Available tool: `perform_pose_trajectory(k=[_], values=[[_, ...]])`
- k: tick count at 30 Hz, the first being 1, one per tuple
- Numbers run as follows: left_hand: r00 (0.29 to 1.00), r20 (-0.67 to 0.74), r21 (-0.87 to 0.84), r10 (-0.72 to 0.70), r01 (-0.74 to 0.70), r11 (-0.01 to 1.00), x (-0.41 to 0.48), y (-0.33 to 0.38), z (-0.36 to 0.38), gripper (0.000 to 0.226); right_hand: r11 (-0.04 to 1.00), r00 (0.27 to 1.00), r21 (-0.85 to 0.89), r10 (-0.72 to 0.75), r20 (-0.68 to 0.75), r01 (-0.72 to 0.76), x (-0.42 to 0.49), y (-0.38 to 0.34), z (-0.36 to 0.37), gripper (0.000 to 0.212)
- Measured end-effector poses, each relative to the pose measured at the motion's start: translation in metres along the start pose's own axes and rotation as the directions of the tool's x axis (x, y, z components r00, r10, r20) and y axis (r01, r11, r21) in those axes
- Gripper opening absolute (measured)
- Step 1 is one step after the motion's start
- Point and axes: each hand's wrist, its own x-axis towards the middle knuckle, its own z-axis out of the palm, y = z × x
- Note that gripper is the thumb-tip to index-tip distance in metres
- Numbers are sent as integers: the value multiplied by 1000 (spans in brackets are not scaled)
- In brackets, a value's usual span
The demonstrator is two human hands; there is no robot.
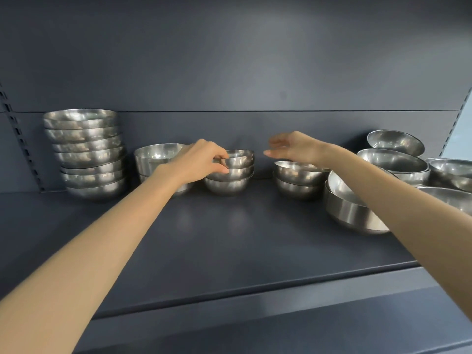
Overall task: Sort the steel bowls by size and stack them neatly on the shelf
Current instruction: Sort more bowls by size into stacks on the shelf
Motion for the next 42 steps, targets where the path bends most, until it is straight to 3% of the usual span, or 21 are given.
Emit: perform_pose_trajectory(k=[6, 14, 24, 31, 42], values=[[1000, -11, 62, 17, -16, 998, -3, 4, 3, 21, 930, 1000, -368, 8, 14, -2, -12, 3, -3, 31], [999, -34, 136, 20, -15, 991, -3, 12, 4, 21, 801, 994, -593, 107, 5, -83, -19, 10, -2, 24], [997, -75, 178, 18, -5, 984, -10, 24, 7, 45, 745, 989, -655, 37, -143, -122, -33, 12, 5, 26], [996, -65, -39, 68, -71, 997, -14, 48, 21, 57, 734, 976, -665, -14, -216, -137, -46, 14, 7, 26], [995, -93, -317, 22, -51, 947, -3, 71, 27, 73, 853, 936, -515, -110, -334, -83, -58, 17, 0, 11]])
